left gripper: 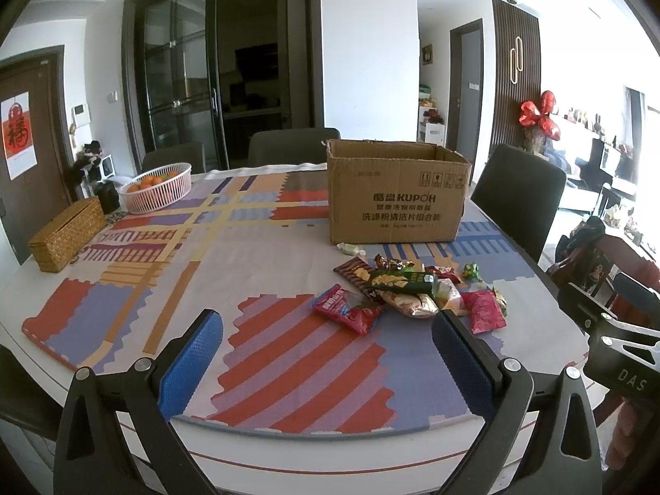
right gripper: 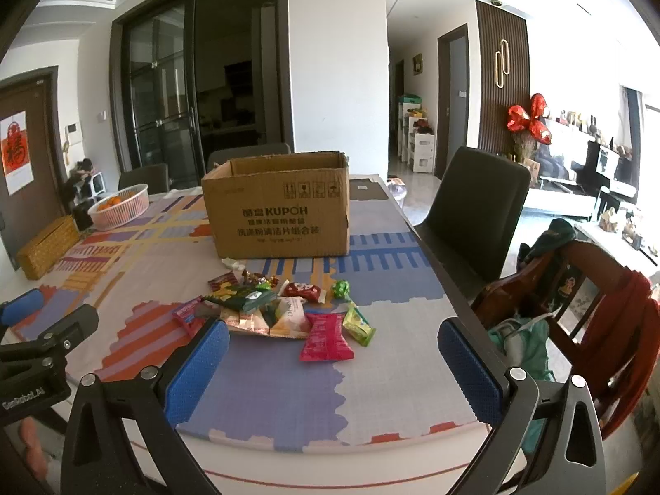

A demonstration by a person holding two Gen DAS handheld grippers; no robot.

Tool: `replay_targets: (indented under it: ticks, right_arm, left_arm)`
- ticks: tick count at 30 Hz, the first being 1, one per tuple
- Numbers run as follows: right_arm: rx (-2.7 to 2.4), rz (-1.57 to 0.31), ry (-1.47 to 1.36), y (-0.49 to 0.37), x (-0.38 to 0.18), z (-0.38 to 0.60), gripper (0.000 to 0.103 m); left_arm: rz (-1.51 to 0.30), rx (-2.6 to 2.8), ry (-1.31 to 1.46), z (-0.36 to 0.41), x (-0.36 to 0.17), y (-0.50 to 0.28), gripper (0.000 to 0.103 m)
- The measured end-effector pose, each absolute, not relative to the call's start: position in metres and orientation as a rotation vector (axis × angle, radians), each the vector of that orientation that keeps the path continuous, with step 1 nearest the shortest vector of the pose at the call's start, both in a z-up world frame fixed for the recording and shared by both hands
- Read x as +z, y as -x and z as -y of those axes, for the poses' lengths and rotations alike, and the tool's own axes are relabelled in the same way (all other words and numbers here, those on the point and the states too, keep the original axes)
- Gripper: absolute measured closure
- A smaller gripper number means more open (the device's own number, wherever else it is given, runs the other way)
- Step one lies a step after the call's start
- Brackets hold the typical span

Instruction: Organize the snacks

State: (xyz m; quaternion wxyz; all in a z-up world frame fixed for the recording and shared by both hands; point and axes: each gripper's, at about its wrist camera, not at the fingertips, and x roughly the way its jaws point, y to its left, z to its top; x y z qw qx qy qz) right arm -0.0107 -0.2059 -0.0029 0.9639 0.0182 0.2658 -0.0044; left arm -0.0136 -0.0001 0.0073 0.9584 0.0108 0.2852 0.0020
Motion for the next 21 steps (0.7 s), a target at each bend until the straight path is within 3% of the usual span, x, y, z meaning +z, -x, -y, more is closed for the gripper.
replay_targets:
  ticks: [21]
  right_arm:
    - [-0.013,-0.540,-0.036,0.0129,-0.0008,0.2032,0.000]
  left_arm:
    - [-0.581,0.003,-0.019,-0.0025,0.0098,0.0159,0.000]
